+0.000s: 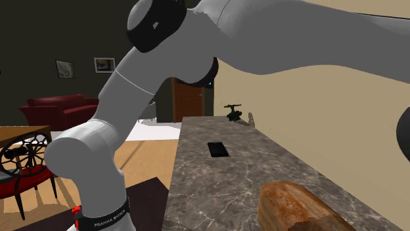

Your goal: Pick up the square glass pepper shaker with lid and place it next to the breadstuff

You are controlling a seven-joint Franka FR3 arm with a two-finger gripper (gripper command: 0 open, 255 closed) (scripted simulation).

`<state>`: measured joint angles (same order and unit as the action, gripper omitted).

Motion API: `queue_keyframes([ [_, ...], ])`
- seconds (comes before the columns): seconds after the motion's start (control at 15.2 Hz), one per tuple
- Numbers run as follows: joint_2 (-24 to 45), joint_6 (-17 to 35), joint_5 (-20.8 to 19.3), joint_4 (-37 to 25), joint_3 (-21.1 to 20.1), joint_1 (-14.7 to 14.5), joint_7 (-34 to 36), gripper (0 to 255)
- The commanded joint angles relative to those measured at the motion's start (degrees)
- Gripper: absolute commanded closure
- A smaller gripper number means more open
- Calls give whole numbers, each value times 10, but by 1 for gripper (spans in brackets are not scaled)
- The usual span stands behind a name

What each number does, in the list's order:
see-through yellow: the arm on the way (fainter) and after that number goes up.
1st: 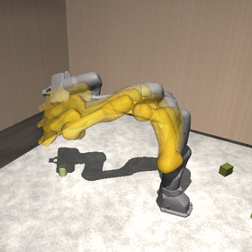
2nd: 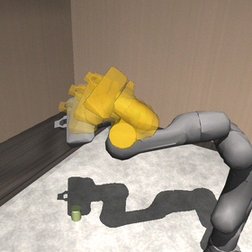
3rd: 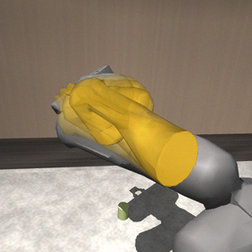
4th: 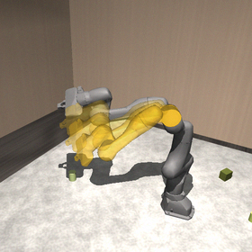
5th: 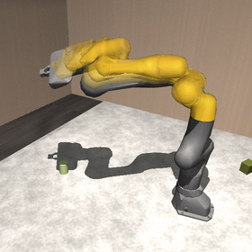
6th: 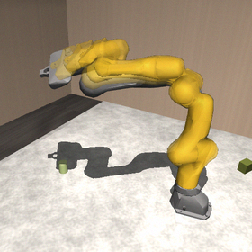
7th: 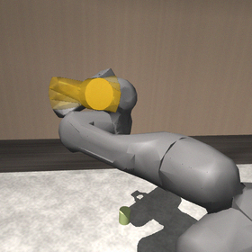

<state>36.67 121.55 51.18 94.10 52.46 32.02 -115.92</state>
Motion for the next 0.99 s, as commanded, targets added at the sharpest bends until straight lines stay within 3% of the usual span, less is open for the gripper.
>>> queue_keyframes([
  [0.0, 6, 9, 8, 5, -6, 3, -7, 255],
  [0.59, 9, 12, 11, 6, -8, 4, -10, 255],
  [0.66, 9, 12, 11, 6, -8, 4, -10, 0],
  [0.92, 9, 12, 11, 6, -8, 4, -10, 0],
])
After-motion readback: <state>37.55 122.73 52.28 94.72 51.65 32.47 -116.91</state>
